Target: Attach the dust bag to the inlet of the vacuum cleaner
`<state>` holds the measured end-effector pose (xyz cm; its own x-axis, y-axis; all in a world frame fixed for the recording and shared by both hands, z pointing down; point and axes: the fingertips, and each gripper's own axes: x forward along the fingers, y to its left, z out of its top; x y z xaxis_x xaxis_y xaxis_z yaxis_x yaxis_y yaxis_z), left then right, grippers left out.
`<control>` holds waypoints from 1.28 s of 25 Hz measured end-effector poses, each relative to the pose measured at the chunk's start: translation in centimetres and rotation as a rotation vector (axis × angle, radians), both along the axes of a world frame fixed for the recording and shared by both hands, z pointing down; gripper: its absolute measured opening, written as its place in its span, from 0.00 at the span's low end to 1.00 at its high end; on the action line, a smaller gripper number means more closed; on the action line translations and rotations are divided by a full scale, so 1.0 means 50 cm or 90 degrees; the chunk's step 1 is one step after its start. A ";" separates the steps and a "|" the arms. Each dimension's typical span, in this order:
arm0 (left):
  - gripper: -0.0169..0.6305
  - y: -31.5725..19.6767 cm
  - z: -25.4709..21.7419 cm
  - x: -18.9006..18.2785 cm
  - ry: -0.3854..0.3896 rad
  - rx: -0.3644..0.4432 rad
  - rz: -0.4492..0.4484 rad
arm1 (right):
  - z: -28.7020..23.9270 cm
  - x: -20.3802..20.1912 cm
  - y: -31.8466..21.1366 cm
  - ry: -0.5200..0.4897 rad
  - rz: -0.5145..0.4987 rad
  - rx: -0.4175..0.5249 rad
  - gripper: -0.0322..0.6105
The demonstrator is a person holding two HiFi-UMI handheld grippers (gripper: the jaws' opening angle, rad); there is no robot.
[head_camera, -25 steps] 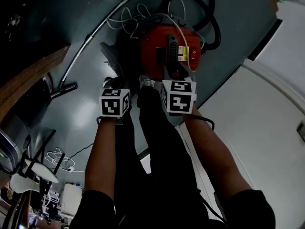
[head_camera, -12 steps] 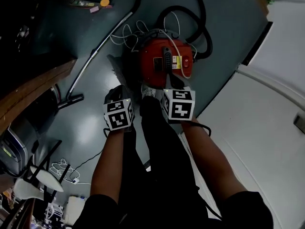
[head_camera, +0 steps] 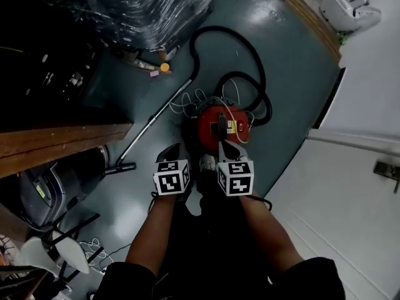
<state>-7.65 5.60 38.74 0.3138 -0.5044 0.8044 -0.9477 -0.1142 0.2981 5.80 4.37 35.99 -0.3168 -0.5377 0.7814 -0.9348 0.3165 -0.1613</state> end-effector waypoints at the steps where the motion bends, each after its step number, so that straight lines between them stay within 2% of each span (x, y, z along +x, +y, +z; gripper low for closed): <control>1: 0.02 -0.001 -0.041 0.004 0.010 0.009 -0.001 | -0.038 -0.005 0.001 0.004 -0.008 0.019 0.05; 8: 0.02 -0.048 -0.339 0.047 0.042 0.123 -0.001 | -0.327 -0.021 -0.034 -0.029 -0.012 0.163 0.05; 12: 0.02 -0.101 -0.505 0.058 -0.004 0.232 0.037 | -0.482 -0.035 -0.080 -0.052 -0.017 0.255 0.05; 15: 0.02 -0.129 -0.598 0.062 -0.006 0.282 0.047 | -0.580 -0.044 -0.110 -0.072 -0.012 0.309 0.05; 18: 0.02 -0.157 -0.680 0.061 0.010 0.313 0.043 | -0.676 -0.048 -0.135 -0.088 -0.004 0.354 0.05; 21: 0.02 -0.186 -0.761 0.060 0.005 0.362 0.035 | -0.765 -0.047 -0.152 -0.096 0.006 0.399 0.05; 26: 0.03 -0.211 -0.871 0.074 0.000 0.426 0.053 | -0.850 -0.049 -0.175 -0.103 0.013 0.446 0.05; 32: 0.03 -0.198 -0.913 0.079 -0.026 0.456 0.071 | -0.839 -0.062 -0.165 -0.105 0.010 0.428 0.05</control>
<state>-3.72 -4.28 -6.93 0.3709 -0.8787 0.3005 -0.9278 -0.3649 0.0781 2.72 -3.86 -5.94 -0.3918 -0.8937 0.2186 -0.9199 0.3849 -0.0754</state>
